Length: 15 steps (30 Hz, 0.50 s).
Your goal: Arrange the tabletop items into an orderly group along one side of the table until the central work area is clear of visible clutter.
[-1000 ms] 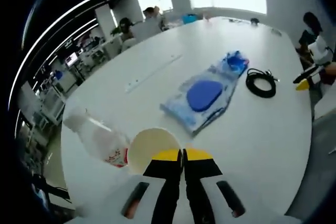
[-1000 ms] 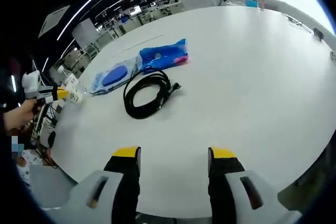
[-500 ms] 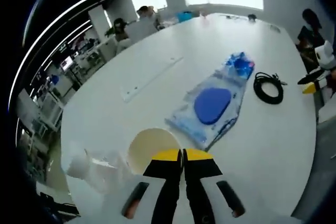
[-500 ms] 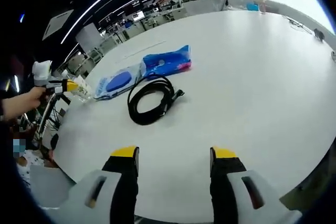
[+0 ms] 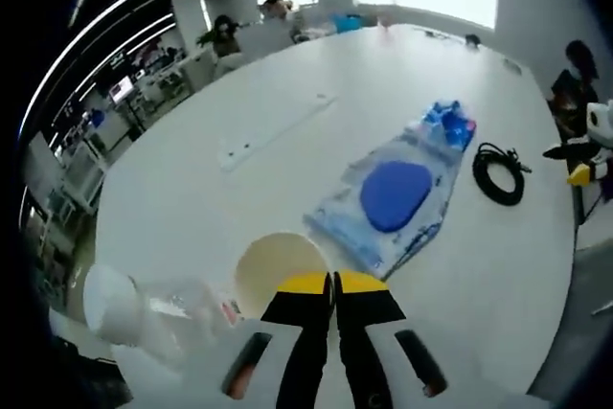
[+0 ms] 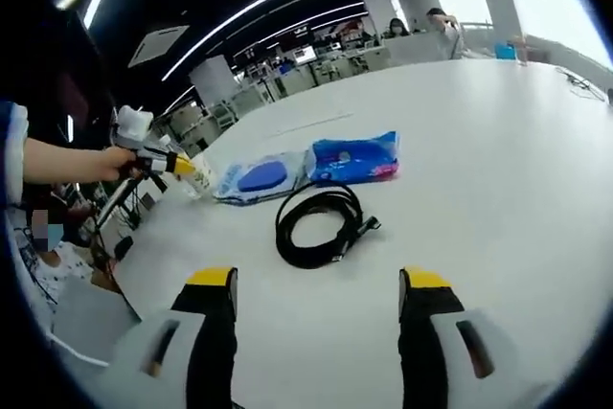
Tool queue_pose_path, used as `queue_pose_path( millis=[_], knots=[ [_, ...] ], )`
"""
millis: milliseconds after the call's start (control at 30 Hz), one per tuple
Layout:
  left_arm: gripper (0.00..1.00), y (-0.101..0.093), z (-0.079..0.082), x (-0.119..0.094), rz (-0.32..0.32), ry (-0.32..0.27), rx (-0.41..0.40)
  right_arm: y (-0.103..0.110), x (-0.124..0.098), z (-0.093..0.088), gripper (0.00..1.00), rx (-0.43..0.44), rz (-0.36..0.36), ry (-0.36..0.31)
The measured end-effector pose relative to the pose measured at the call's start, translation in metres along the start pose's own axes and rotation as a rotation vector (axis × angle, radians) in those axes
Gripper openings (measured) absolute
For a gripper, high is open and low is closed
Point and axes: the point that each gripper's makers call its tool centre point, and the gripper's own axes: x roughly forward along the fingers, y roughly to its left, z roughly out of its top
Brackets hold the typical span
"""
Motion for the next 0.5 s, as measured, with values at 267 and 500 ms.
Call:
queue_pose_path(
  millis=[267, 500],
  knots=[
    [0.00, -0.002, -0.005, 0.003, -0.016, 0.019, -0.022, -0.002, -0.004, 0.010, 0.89, -0.133, 0.075, -0.008],
    [0.00, 0.000, -0.004, 0.007, -0.019, 0.028, -0.032, -0.007, -0.007, 0.013, 0.90, -0.196, 0.102, 0.011]
  ],
)
